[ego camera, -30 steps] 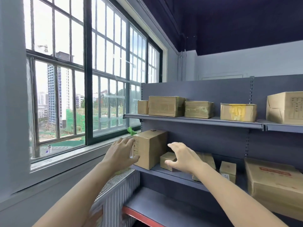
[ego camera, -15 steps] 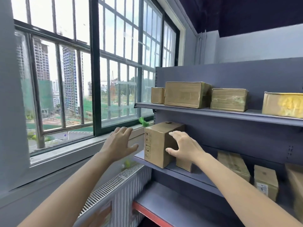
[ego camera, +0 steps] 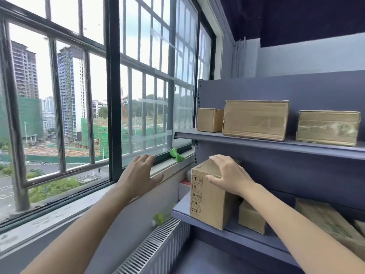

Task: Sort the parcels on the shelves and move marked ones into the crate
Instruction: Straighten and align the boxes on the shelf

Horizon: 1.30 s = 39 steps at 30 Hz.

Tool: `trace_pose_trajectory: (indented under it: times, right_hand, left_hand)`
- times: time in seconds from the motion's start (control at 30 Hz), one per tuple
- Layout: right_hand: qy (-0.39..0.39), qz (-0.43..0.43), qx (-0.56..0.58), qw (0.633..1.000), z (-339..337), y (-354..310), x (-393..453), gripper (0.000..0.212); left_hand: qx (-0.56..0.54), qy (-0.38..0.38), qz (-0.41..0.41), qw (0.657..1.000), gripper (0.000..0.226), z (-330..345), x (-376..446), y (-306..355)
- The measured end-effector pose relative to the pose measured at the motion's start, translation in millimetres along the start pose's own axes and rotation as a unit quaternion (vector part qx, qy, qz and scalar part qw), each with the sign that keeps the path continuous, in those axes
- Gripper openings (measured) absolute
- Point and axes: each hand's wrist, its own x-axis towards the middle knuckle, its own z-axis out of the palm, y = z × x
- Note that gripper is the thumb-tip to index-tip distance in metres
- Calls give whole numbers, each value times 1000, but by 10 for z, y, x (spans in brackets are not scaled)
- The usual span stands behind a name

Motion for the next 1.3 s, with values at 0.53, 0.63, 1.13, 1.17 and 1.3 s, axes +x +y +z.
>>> trace_pose_trajectory:
  times: [0.53,0.63,1.13,1.17,1.3]
  right_hand:
    - [98,1,-36,994,147,424,1555,61]
    - [100,19,-38,994,160,595,1839,60]
    - [144,163,-52,975,393,806,2626,67]
    - [143,177,-57,972,406,808,2670,67]
    - [163,240,-69,954,455,806,2869,62]
  left_hand:
    - [-67,49,86,993,65,683,1785,-335]
    - [-82,63,103,989,63,787,2180,-303]
    - [-218,39,166,961,60,1525,3528,-480]
    - [-225,38,165,959,60,1557,3613,-486]
    - [-242,21,157,957,61,1691,3905,-434]
